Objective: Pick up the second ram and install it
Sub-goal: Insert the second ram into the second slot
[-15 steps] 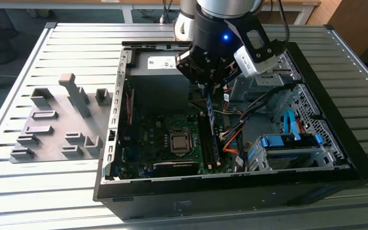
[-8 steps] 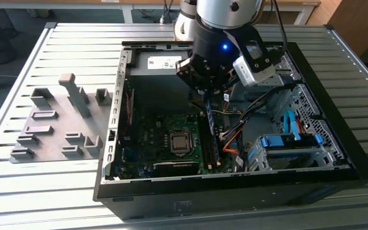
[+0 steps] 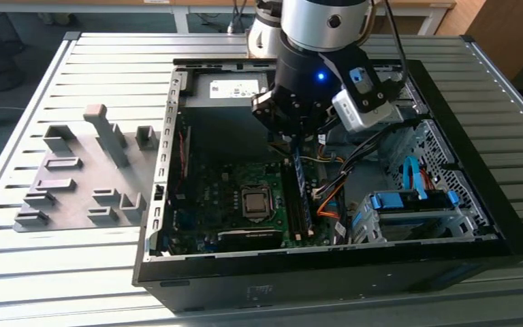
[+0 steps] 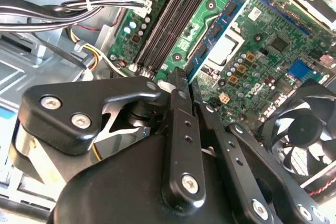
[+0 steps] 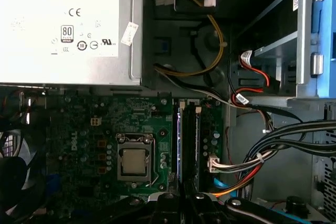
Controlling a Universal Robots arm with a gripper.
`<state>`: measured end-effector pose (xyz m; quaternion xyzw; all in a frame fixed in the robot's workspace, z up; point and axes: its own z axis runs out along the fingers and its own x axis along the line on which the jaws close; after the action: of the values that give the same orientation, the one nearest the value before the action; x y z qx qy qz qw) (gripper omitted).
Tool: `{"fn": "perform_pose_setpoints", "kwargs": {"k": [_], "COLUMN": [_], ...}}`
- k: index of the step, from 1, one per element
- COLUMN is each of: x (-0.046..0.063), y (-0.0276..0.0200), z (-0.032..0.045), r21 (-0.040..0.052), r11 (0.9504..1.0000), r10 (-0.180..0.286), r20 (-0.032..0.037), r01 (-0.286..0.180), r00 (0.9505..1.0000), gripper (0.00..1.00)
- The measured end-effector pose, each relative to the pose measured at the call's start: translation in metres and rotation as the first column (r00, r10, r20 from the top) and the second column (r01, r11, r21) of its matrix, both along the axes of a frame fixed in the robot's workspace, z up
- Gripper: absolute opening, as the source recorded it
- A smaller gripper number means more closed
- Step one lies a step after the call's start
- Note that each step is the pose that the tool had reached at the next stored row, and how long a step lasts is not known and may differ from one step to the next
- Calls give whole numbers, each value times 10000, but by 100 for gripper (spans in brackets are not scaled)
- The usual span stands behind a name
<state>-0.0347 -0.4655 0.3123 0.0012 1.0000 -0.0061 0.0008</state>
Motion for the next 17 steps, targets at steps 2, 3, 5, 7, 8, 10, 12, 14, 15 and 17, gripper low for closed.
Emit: {"fn": "perform_pose_setpoints", "kwargs": {"k": [2, 3, 5, 7, 8, 10, 12, 14, 15, 17], "x": [0, 0, 0, 0, 0, 0, 0, 0, 0, 0], "y": [0, 0, 0, -1, -2, -4, -6, -8, -9, -12], "z": [-33, -51, -89, -125, -143, -179, -216, -252, -270, -307], "r21": [-6, -7, -5, -5, -6, -6, -5, -6, -6, -5], "r11": [10000, 10000, 10000, 10000, 10000, 10000, 10000, 10000, 10000, 10000], "r10": [0, -1, -1, -1, -1, -1, -1, -1, -1, 0], "r20": [-6, -8, -9, -10, -10, -10, -10, -10, -10, -10], "r01": [0, 1, 1, 1, 1, 1, 1, 1, 1, 0], "r00": [10000, 10000, 10000, 10000, 10000, 10000, 10000, 10000, 10000, 10000], "gripper": [14, 14, 14, 14, 14, 14, 14, 14, 14, 14]}}
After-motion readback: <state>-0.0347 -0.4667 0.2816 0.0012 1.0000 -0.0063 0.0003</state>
